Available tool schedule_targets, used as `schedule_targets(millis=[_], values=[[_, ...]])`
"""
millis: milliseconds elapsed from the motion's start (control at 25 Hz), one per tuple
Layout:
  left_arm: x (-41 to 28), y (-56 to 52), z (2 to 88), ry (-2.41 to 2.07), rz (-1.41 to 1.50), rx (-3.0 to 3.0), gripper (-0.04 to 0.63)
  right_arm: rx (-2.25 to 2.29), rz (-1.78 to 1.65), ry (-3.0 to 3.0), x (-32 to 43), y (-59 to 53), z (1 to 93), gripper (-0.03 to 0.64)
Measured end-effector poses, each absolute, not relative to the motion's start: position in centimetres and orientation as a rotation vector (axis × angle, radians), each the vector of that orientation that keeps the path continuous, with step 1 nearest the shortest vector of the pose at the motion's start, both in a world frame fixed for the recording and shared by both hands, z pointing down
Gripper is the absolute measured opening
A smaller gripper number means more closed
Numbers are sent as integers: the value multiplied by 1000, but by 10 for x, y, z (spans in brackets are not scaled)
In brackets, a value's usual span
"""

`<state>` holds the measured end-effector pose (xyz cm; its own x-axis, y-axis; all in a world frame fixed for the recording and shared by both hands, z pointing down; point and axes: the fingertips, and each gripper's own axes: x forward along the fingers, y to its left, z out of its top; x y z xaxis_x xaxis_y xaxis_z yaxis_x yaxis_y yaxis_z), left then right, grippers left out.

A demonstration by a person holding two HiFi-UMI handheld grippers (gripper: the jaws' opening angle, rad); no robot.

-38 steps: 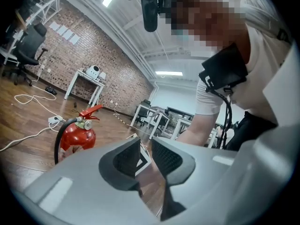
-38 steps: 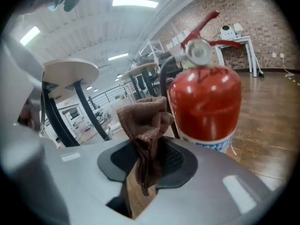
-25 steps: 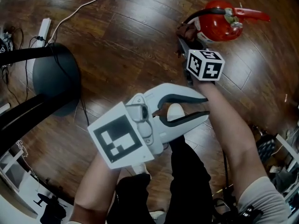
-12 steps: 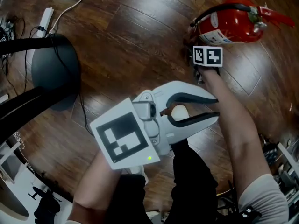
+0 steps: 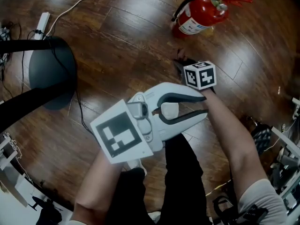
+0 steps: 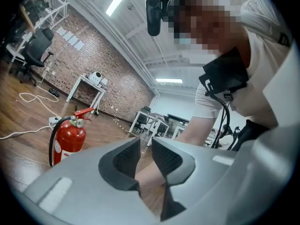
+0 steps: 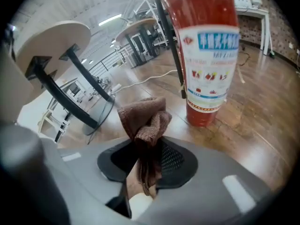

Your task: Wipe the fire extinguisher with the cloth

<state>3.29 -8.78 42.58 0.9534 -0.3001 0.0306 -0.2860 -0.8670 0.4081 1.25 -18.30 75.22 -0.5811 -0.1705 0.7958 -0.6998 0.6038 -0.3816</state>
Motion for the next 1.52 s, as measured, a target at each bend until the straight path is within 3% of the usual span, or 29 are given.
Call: schedule_targets(millis=[240, 560, 800, 1080, 1520], values=[[43, -7, 322, -369, -39, 2731, 63, 662, 859, -2186, 56, -37, 595, 110], [10, 137, 156, -463, 65, 2820, 63, 887, 937, -2438, 115, 144, 302, 110], [-14, 244, 64, -651, 148, 2823, 63, 1000, 846, -2561, 166, 260, 150, 112], [13, 356, 11, -828, 182, 2817, 63, 841, 511, -2611, 213, 366, 58, 112], [86, 471, -46, -834, 110, 2870, 63, 962, 353, -2692, 302, 460, -22, 110]])
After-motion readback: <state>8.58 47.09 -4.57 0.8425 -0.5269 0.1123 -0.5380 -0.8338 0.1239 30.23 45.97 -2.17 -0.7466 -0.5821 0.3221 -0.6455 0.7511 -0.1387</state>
